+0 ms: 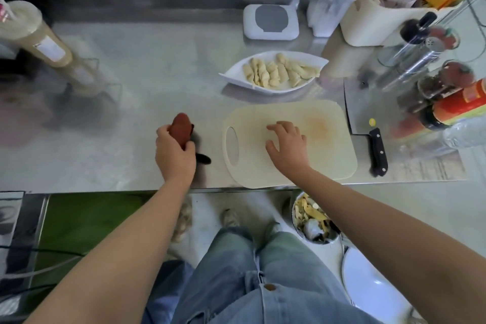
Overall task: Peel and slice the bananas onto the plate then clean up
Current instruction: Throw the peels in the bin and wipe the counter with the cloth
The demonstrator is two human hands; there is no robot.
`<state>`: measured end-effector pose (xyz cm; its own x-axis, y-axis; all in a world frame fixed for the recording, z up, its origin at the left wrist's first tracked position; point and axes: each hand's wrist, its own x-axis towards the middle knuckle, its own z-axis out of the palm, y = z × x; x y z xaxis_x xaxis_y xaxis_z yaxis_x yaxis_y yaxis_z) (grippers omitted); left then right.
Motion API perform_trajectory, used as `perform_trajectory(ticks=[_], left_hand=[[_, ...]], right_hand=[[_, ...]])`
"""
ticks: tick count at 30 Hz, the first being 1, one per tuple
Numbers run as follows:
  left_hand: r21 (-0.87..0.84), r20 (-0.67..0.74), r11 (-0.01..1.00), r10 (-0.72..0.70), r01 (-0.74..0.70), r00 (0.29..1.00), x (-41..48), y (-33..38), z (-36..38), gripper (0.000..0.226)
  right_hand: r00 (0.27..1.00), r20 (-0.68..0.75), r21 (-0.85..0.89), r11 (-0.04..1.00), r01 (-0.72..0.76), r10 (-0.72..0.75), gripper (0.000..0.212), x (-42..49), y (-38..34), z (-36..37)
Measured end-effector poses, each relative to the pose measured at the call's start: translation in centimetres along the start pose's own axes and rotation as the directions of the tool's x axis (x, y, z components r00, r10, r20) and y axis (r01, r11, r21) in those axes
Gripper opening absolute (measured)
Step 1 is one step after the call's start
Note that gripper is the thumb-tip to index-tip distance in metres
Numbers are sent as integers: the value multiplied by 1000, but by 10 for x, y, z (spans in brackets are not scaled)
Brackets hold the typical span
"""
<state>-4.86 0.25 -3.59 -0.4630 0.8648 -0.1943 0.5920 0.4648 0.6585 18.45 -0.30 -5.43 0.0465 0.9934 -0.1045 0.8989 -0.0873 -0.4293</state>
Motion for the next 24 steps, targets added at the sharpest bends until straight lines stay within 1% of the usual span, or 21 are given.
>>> perform_trajectory(ticks=[1, 2, 3, 4, 5, 6, 7, 8, 9, 10, 11, 12, 13, 14, 15, 16, 17, 18, 19, 21, 24], left_hand=[[-68, 2, 997, 29, -29, 1000, -5, 10, 4, 46], [-127, 18, 990, 70, -67, 997, -10, 20, 9, 46], [-186, 51, 978, 111, -100, 993, -17, 31, 15, 46], [-258, 103, 961, 135, -104, 986, -24, 42, 23, 46], [-355, 187, 933, 135, -61, 973, -31, 54, 30, 45], [-464, 299, 885, 117, 37, 947, -39, 66, 36, 46], [-552, 430, 815, 95, 178, 898, -47, 78, 40, 51], [-599, 544, 741, 97, 304, 834, -53, 87, 46, 55], [-599, 606, 718, 118, 354, 787, -59, 93, 50, 57], [-574, 620, 755, 150, 316, 770, -63, 96, 54, 59], [-529, 604, 816, 169, 233, 779, -64, 95, 57, 57], [-448, 557, 887, 181, 110, 810, -61, 90, 62, 50], [-311, 491, 950, 196, -40, 849, -58, 83, 64, 39], [-117, 423, 978, 208, -174, 882, -54, 74, 68, 29], [78, 356, 967, 200, -243, 913, -52, 67, 69, 25], [224, 301, 945, 165, -238, 939, -51, 60, 69, 29], [306, 250, 930, 126, -202, 960, -52, 55, 68, 33], [338, 210, 925, 104, -172, 972, -54, 50, 67, 36], [349, 197, 925, 86, -152, 977, -55, 47, 66, 39], [359, 179, 925, 65, -127, 982, -55, 40, 69, 41], [314, 117, 949, -23, -15, 993, -53, 38, 71, 32]], right_hand=[[1000, -15, 145, 989, 3, 0, 37, 2, -4, -1], [1000, -8, 325, 946, -3, 6, 38, 3, -9, -5], [999, 33, 489, 872, -34, 20, 41, 3, -16, -10], [995, 100, 614, 785, -81, 25, 46, 3, -23, -17], [984, 179, 704, 697, -137, 13, 51, 3, -28, -24], [966, 258, 769, 607, -201, -7, 56, 3, -32, -30], [947, 321, 805, 534, -257, -28, 59, 2, -32, -34], [935, 352, 824, 489, -287, -45, 61, 2, -28, -39], [935, 351, 824, 488, -287, -43, 63, 1, -21, -43], [944, 329, 810, 519, -273, -17, 62, 1, -11, -46], [954, 298, 786, 559, -264, 32, 61, 1, 0, -49], [958, 269, 757, 593, -272, 97, 60, 0, 13, -52], [956, 241, 730, 618, -293, 169, 59, -1, 25, -55], [951, 205, 704, 640, -308, 231, 59, -2, 36, -59], [948, 158, 669, 676, -309, 277, 59, -3, 47, -60], [947, 110, 618, 726, -303, 301, 59, -5, 57, -63], [946, 73, 555, 776, -300, 314, 60, -6, 67, -63], [946, 47, 495, 815, -302, 322, 61, -9, 75, -63], [943, 28, 452, 838, -307, 330, 62, -12, 82, -63], [940, 6, 432, 847, -309, 340, 64, -18, 92, -62], [950, -10, 429, 859, -279, 313, 68, -27, 100, -60]])
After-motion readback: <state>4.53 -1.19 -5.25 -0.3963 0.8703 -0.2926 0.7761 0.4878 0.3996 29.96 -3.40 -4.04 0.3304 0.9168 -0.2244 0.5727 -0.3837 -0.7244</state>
